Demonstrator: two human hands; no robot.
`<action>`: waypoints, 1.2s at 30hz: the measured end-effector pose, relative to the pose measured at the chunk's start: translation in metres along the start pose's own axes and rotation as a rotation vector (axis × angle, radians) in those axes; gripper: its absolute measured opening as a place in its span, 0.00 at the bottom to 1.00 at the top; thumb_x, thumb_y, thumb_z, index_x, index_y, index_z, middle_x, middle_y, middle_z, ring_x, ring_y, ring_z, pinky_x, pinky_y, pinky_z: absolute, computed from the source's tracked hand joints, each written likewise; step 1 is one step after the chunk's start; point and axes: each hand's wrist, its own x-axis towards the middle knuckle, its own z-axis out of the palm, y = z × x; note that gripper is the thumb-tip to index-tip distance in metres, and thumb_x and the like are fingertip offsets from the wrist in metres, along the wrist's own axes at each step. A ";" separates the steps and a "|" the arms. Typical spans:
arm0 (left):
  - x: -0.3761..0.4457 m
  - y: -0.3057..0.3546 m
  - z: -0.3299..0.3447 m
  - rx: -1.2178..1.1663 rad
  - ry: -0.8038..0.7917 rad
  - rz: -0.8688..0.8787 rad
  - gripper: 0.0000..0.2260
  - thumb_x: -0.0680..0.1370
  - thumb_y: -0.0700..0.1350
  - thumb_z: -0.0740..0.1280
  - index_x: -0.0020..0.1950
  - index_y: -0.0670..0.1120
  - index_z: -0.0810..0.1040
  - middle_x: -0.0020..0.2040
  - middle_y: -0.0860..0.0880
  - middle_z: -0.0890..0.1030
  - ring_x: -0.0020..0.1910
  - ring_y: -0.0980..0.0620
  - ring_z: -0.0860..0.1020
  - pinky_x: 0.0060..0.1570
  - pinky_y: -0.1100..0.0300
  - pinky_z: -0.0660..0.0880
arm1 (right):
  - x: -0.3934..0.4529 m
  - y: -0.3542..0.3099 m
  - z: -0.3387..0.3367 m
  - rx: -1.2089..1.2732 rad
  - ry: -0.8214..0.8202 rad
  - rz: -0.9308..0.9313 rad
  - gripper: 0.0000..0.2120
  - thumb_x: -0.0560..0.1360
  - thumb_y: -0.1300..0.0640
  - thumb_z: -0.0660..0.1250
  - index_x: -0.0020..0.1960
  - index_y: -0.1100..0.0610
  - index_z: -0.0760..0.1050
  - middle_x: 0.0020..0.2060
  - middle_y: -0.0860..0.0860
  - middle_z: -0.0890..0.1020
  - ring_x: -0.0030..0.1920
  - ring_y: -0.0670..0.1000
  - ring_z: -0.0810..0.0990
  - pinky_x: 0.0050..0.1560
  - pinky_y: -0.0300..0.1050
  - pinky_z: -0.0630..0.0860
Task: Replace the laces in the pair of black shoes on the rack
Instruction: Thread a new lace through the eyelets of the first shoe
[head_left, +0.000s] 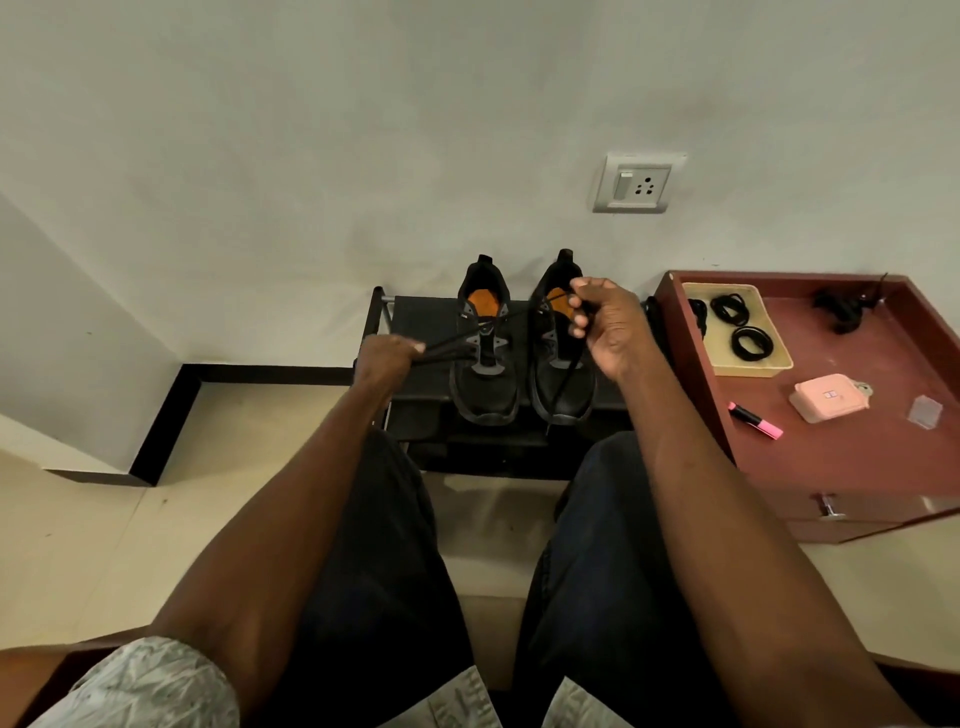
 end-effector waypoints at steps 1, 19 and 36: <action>0.004 -0.007 -0.003 0.098 0.064 -0.104 0.06 0.77 0.40 0.70 0.51 0.39 0.82 0.45 0.44 0.82 0.54 0.42 0.81 0.56 0.49 0.78 | 0.002 -0.001 -0.005 0.015 0.031 -0.008 0.04 0.78 0.65 0.63 0.47 0.58 0.73 0.29 0.50 0.76 0.24 0.46 0.66 0.26 0.39 0.62; -0.001 0.028 0.001 0.003 -0.155 0.219 0.08 0.81 0.43 0.68 0.42 0.42 0.78 0.33 0.48 0.76 0.31 0.54 0.72 0.32 0.60 0.71 | 0.003 0.024 0.003 -0.462 -0.203 0.118 0.04 0.81 0.64 0.64 0.49 0.60 0.76 0.35 0.52 0.78 0.26 0.45 0.70 0.25 0.37 0.64; 0.022 0.018 0.053 0.132 -0.462 0.403 0.09 0.75 0.42 0.74 0.55 0.48 0.84 0.49 0.50 0.86 0.51 0.54 0.83 0.57 0.58 0.78 | 0.034 0.069 0.025 -0.432 -0.202 0.117 0.02 0.79 0.69 0.65 0.51 0.67 0.75 0.36 0.60 0.83 0.32 0.52 0.83 0.33 0.41 0.79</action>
